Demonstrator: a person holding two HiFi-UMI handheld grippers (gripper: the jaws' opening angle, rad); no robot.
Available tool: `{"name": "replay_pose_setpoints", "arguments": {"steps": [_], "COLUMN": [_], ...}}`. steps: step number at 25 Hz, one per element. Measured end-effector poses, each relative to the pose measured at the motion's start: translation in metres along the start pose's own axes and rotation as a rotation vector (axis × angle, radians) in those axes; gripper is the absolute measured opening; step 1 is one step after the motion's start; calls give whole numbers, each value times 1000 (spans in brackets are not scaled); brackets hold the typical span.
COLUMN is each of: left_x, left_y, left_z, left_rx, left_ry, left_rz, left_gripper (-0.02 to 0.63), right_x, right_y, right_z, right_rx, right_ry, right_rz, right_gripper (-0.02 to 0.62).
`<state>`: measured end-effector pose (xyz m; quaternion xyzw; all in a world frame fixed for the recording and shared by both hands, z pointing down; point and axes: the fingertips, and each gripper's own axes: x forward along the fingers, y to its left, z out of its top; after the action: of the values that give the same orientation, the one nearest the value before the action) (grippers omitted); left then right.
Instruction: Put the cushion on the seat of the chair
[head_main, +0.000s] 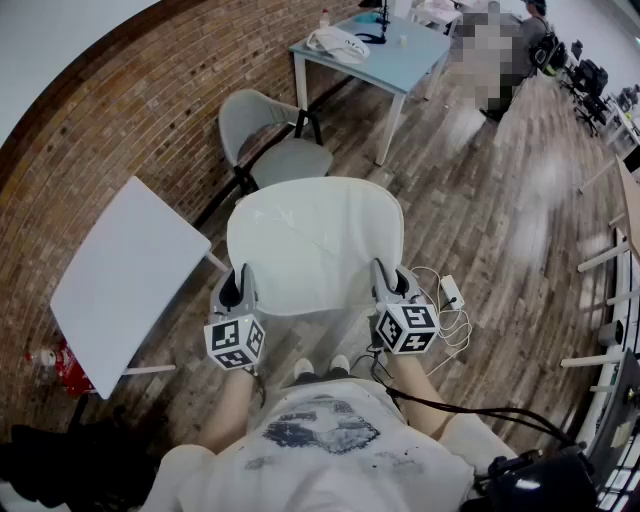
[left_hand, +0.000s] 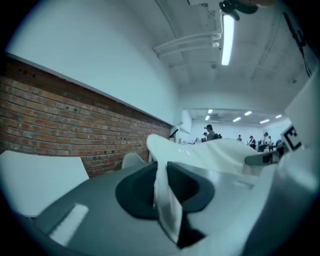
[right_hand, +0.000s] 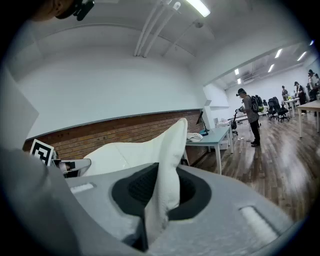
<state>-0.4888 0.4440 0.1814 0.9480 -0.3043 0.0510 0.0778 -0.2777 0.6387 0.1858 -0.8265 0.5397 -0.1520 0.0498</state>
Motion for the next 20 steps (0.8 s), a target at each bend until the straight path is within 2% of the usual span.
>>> {"name": "replay_pose_setpoints", "arguments": {"steps": [7, 20], "left_x": [0, 18], "left_y": [-11, -48], "left_z": [-3, -20], "left_rx": [3, -2], "left_ry": [5, 19], "left_rz": [4, 16], "left_gripper": [48, 48], "right_x": [-4, -14], "right_y": [-9, -57], "right_z": [1, -3], "right_rx": [3, 47], "right_ry": [0, -12], "right_rz": [5, 11], "right_gripper": [48, 48]}}
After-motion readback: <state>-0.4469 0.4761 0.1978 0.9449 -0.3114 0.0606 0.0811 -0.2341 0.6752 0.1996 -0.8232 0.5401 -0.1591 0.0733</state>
